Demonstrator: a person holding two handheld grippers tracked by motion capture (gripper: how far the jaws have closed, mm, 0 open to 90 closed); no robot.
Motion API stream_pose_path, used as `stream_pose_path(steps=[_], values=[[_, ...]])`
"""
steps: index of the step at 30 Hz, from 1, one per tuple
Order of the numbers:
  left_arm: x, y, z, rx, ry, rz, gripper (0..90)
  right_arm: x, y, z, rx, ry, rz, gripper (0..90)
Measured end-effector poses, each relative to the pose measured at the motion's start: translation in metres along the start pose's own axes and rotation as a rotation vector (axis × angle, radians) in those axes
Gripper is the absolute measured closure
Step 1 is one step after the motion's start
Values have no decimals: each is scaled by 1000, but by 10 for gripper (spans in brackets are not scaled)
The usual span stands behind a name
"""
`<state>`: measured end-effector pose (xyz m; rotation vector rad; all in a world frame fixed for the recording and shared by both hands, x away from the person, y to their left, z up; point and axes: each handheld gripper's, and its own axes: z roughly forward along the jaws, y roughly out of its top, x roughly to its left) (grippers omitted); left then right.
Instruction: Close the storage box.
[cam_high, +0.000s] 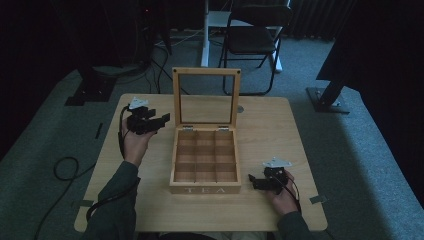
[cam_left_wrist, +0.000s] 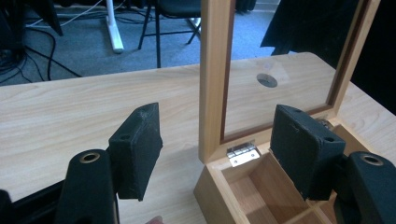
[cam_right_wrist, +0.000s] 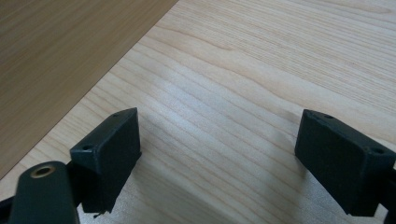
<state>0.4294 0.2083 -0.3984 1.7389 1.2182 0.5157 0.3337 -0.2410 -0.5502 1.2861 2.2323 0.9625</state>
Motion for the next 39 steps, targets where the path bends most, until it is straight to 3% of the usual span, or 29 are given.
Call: stream_pose_path(steps=[8, 16, 22, 33, 39], values=[[1, 10, 7, -8, 8, 7, 345, 0, 0, 0, 0, 0, 0, 138], [-1, 18, 16, -8, 16, 45, 437, 1, 0, 0, 0, 4, -5, 138], [1, 22, 26, -5, 34, 30, 496, 1, 0, 0, 0, 6, -6, 138], [4, 28, 52, -19, 22, -7, 419, 1, -1, -1, 0, 7, -6, 138], [-3, 32, 66, 5, 6, 42, 394, 1, -1, -1, 0, 7, -6, 138]])
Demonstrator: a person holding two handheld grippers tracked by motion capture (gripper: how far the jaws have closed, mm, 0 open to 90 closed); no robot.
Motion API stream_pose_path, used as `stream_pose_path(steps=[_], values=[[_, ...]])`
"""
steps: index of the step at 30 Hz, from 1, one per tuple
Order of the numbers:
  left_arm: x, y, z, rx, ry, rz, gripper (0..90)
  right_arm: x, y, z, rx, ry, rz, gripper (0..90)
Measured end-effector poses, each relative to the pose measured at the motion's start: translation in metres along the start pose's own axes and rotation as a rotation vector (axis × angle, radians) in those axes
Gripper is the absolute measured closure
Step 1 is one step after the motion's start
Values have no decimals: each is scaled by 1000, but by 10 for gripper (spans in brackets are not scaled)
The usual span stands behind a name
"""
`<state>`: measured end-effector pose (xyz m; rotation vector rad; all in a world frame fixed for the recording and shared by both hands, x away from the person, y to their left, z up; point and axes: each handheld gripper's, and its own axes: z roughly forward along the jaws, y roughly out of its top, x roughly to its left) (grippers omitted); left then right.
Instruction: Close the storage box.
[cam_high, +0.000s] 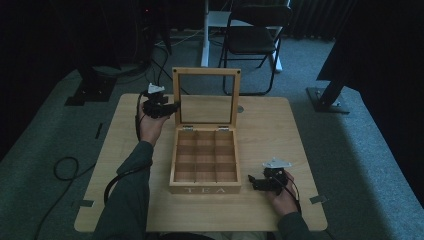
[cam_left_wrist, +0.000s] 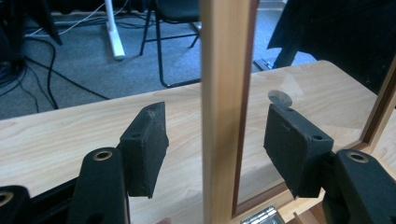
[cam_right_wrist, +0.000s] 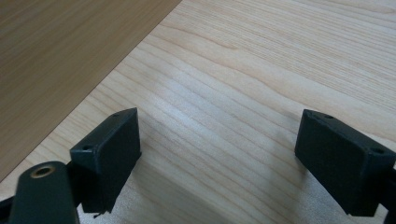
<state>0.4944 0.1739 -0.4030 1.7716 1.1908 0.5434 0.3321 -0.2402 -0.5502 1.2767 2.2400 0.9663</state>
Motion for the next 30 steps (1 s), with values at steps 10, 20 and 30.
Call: stream_pose_path(steps=[10, 20, 30], values=[[0, 2, 18, -6, -36, -35, 380, 0, 0, 0, 0, 1, 0, 138], [-3, 9, 27, -11, -62, -37, 382, 0, 0, 0, 0, 1, -1, 138], [-7, 7, 20, -24, -79, -35, 435, 0, 0, 0, 0, 1, 0, 138]])
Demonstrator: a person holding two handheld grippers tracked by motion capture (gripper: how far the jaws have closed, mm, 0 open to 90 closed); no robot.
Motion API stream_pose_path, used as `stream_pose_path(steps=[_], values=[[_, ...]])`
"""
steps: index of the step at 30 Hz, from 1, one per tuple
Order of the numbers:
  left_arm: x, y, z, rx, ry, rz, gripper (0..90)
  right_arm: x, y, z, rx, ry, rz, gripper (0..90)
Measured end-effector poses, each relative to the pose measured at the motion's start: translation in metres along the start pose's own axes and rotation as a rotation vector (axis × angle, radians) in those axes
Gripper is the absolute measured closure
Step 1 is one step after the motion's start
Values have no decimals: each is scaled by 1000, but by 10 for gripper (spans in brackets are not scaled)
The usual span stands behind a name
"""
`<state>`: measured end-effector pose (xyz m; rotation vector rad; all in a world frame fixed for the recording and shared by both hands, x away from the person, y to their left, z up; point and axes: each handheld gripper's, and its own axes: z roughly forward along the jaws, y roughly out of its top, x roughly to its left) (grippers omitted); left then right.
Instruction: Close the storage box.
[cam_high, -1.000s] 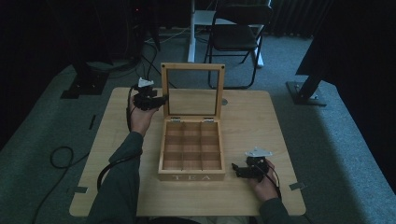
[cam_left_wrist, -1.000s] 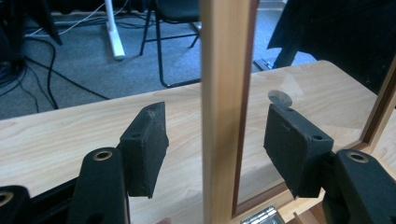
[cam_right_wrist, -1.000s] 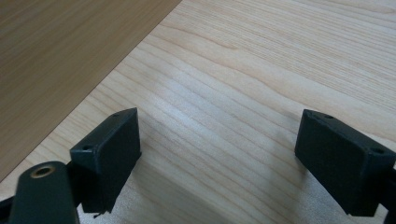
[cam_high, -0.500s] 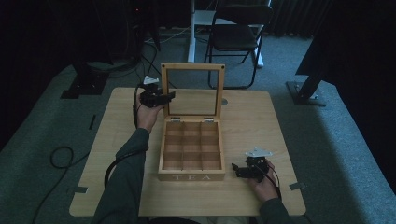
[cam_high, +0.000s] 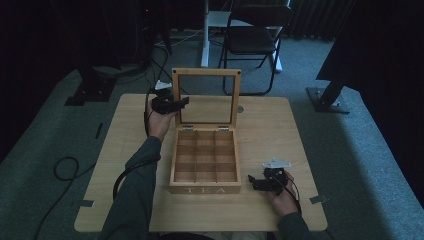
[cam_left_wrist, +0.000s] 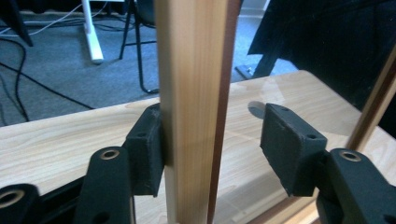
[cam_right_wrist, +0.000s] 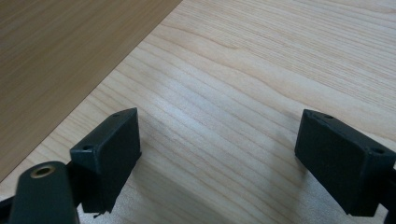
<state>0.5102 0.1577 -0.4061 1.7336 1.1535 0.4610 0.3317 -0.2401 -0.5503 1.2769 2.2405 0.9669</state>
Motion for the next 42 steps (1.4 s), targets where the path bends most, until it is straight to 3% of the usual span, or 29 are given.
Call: stream_pose_path(steps=[9, 18, 25, 32, 42], values=[[-7, -4, -12, -10, -10, 27, 424, 0, 0, 0, 1, 0, -1, 138], [-14, -18, -30, -77, -40, 13, 414, 0, 0, 0, 1, 0, -1, 138], [-18, -23, -39, -84, -51, 27, 408, 0, 0, 0, 1, 0, -1, 138], [-27, -28, -50, -91, -37, 47, 379, 0, 0, 0, 1, 0, -1, 138], [-27, -24, -76, -165, -14, 59, 410, 0, 0, 0, 1, 0, -1, 138]])
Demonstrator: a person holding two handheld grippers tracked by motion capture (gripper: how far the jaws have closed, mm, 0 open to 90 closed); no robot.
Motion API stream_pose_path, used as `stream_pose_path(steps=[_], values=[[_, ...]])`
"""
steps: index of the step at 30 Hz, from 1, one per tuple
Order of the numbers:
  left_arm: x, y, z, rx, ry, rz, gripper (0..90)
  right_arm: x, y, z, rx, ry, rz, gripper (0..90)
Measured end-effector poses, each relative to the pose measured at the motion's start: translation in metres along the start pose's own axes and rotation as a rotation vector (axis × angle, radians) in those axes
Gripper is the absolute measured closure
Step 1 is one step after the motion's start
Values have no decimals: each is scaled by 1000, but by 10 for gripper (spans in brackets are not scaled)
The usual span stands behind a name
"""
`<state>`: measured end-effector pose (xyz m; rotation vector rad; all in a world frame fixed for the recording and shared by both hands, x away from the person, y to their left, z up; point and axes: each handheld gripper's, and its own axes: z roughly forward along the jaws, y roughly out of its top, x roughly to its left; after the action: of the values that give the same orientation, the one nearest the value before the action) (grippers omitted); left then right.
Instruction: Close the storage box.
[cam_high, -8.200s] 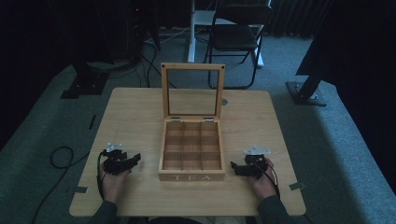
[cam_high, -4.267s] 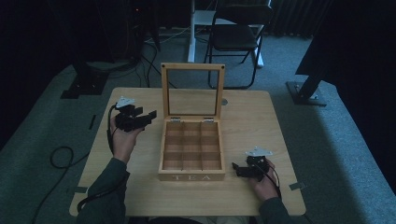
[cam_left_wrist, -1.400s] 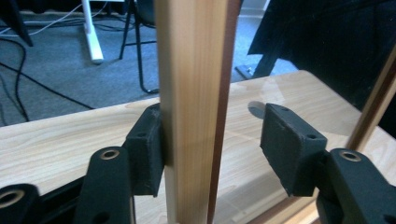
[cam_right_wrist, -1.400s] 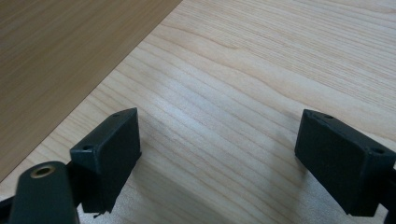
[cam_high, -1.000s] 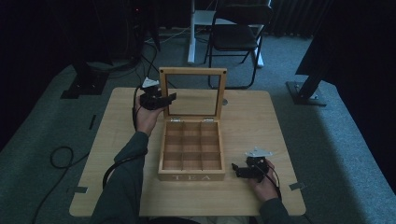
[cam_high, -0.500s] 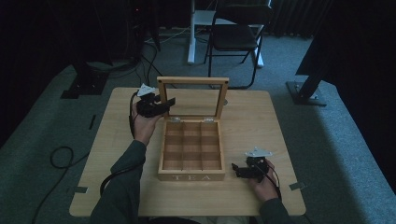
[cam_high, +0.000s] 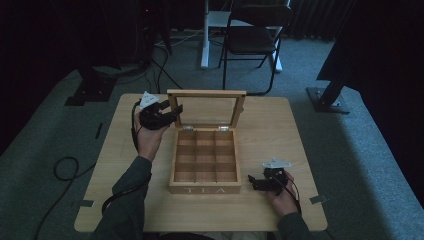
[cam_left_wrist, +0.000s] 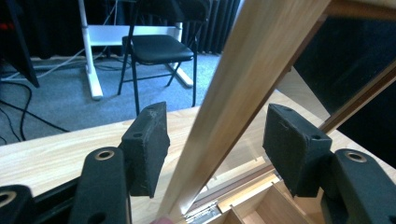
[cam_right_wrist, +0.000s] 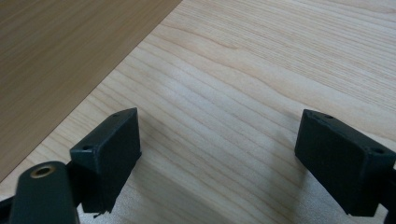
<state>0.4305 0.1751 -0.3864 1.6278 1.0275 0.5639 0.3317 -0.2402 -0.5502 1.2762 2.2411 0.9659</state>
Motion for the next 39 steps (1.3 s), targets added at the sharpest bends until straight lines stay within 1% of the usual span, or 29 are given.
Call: stream_pose_path(steps=[4, 10, 12, 14, 18, 23, 29, 34, 39], values=[[0, 1, -8, -4, 7, 10, 469, 0, 0, 0, 0, 0, 0, 138], [-8, 1, -17, 11, 36, 58, 509, 0, 0, 0, 0, 0, 0, 138], [-11, 1, -20, 10, 35, 66, 523, 0, 0, 0, -1, 0, -1, 138], [-13, 2, -23, 7, 38, 67, 529, 0, 0, 0, -1, -1, -2, 138], [-16, 2, -26, 16, 42, 65, 529, 0, 0, 0, -1, 0, -2, 137], [-18, 0, -30, 25, 36, 40, 523, 0, 0, 0, -1, 0, -2, 138], [-20, 1, -33, 33, 42, 45, 512, 0, 0, 0, -1, 0, -1, 138], [-23, 3, -37, 30, 45, 50, 511, 0, 0, 0, -2, -1, -1, 138], [-26, 5, -45, 3, 39, 47, 499, 0, 0, 0, -2, 0, -1, 138]])
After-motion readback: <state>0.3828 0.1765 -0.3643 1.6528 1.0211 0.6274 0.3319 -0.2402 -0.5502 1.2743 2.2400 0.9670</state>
